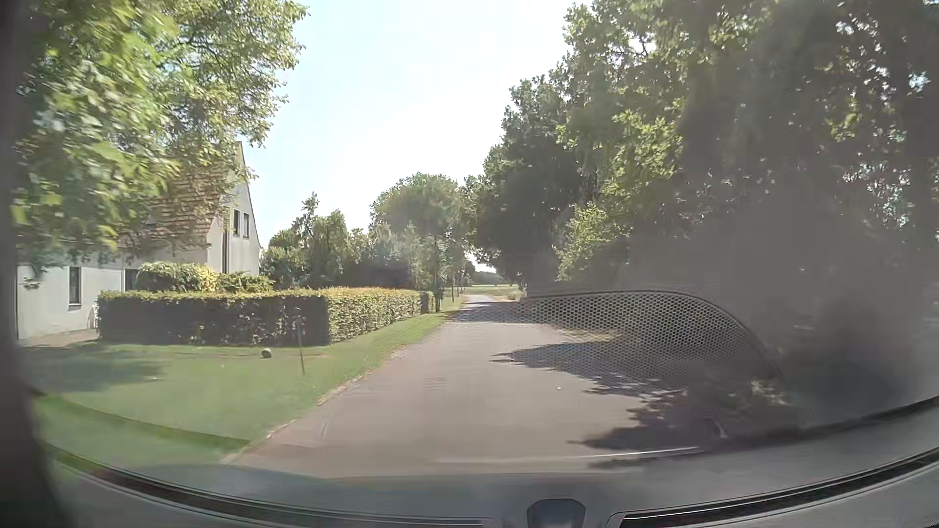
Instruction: Follow the waypoints while adhering to traffic rules and regulations
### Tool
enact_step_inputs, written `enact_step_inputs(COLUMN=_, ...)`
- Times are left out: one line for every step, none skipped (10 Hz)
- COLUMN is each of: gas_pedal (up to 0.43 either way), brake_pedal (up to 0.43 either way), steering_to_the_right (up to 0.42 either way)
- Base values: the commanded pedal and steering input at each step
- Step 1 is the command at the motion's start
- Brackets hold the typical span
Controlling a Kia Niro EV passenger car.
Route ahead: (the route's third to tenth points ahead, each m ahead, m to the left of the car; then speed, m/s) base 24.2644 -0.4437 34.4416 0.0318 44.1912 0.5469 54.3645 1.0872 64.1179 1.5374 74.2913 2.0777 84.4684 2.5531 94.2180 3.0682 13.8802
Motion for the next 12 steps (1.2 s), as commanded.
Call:
enact_step_inputs(gas_pedal=0.378, brake_pedal=0.006, steering_to_the_right=-0.008)
enact_step_inputs(gas_pedal=0.331, brake_pedal=0.006, steering_to_the_right=-0.007)
enact_step_inputs(gas_pedal=0.331, brake_pedal=0.006, steering_to_the_right=-0.007)
enact_step_inputs(gas_pedal=0.331, brake_pedal=0.006, steering_to_the_right=-0.006)
enact_step_inputs(gas_pedal=0.319, brake_pedal=0.006, steering_to_the_right=-0.006)
enact_step_inputs(gas_pedal=0.319, brake_pedal=0.006, steering_to_the_right=-0.006)
enact_step_inputs(gas_pedal=0.319, brake_pedal=0.006, steering_to_the_right=-0.006)
enact_step_inputs(gas_pedal=0.319, brake_pedal=0.006, steering_to_the_right=-0.006)
enact_step_inputs(gas_pedal=0.311, brake_pedal=0.006, steering_to_the_right=-0.006)
enact_step_inputs(gas_pedal=0.299, brake_pedal=0.006, steering_to_the_right=-0.006)
enact_step_inputs(gas_pedal=0.287, brake_pedal=0.006, steering_to_the_right=-0.006)
enact_step_inputs(gas_pedal=0.287, brake_pedal=0.006, steering_to_the_right=-0.006)
